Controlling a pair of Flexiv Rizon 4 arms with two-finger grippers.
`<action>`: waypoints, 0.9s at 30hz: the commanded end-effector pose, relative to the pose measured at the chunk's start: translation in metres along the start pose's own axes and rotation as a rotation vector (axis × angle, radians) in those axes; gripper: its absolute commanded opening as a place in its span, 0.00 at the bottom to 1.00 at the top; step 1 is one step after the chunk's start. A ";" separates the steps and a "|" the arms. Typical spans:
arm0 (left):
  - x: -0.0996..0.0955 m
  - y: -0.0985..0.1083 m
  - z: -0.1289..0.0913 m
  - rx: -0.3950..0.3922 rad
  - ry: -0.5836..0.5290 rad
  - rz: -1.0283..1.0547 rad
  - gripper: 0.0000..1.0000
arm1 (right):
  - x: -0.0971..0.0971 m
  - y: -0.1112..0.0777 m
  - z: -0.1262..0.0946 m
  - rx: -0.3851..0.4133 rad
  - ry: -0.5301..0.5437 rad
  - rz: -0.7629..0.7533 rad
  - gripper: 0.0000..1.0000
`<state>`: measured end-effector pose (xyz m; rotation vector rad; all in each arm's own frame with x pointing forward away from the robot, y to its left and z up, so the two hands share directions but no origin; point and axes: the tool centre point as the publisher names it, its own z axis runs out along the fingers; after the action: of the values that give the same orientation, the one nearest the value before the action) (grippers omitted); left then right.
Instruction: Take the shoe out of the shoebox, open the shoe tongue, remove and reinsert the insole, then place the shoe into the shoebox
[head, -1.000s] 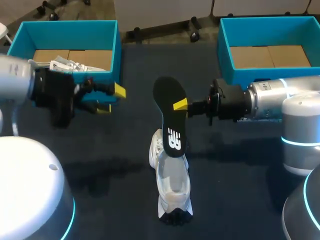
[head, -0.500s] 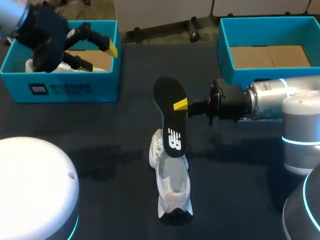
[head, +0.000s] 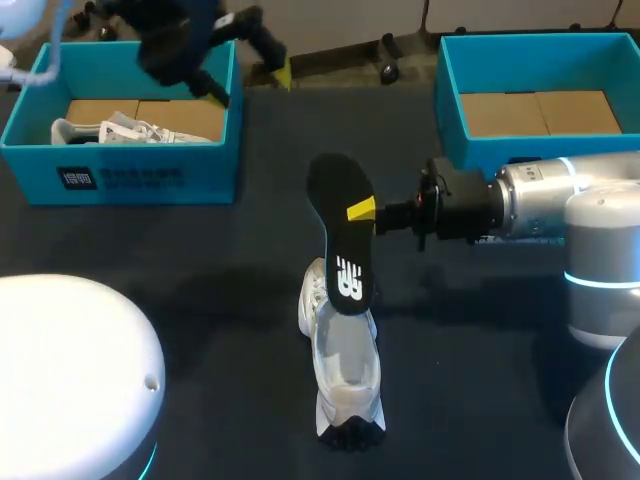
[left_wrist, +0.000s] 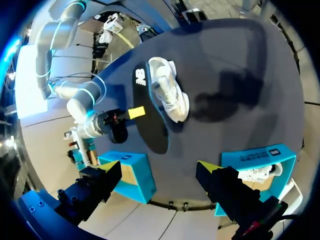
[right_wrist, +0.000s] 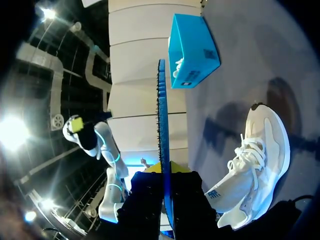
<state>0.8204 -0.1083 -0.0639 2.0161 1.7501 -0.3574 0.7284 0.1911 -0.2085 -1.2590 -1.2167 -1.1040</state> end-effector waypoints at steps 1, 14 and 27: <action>-0.018 0.027 0.011 0.239 0.190 -0.032 1.00 | -0.001 0.000 0.002 0.000 -0.002 0.000 0.00; -0.063 0.019 0.042 0.333 0.366 -0.025 1.00 | -0.001 0.000 0.002 0.000 -0.002 0.000 0.00; -0.079 0.004 0.065 0.347 0.412 -0.038 1.00 | -0.001 0.000 0.002 0.000 -0.002 0.000 0.00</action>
<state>0.8153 -0.2045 -0.0851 2.3622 2.0450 -0.4129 0.7289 0.1917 -0.2083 -1.2600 -1.2187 -1.1013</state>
